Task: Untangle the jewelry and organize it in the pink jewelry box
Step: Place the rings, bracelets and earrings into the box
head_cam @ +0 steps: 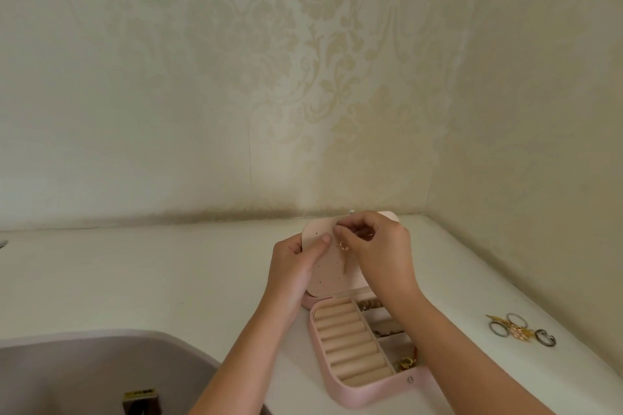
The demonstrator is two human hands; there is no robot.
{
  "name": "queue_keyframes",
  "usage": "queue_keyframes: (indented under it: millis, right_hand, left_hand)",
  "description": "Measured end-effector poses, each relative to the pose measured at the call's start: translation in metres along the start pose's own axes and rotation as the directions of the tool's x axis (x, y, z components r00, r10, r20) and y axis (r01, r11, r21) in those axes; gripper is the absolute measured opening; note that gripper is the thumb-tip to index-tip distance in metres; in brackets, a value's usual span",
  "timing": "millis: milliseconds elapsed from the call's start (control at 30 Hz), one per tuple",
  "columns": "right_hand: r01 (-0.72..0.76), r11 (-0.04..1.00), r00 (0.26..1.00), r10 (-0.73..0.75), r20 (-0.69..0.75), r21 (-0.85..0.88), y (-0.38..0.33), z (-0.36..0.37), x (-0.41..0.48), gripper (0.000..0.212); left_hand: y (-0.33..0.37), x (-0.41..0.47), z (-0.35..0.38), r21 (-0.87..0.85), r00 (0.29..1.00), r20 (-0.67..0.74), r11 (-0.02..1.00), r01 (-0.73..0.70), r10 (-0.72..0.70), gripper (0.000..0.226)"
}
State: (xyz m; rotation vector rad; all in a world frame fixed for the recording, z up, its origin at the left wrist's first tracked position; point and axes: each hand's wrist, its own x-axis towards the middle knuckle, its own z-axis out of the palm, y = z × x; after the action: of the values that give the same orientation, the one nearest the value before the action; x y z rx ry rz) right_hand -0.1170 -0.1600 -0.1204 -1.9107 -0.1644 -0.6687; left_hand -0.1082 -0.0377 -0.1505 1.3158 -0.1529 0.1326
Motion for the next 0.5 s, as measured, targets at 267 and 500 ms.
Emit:
queue_keyframes:
  millis: [267, 500]
  right_hand:
    - [0.028, 0.998, 0.999, -0.026, 0.019, -0.064, -0.0019, -0.0008, -0.0051, 0.011]
    - [0.235, 0.959, 0.972, -0.233, 0.032, -0.159, 0.0004, -0.0086, -0.005, 0.018]
  left_hand:
    - [-0.0004, 0.0019, 0.0026, 0.019, 0.998, -0.017, 0.998, -0.055, 0.055, 0.018]
    - [0.0026, 0.0004, 0.0057, 0.049, 0.996, -0.011, 0.995, -0.089, 0.09, 0.019]
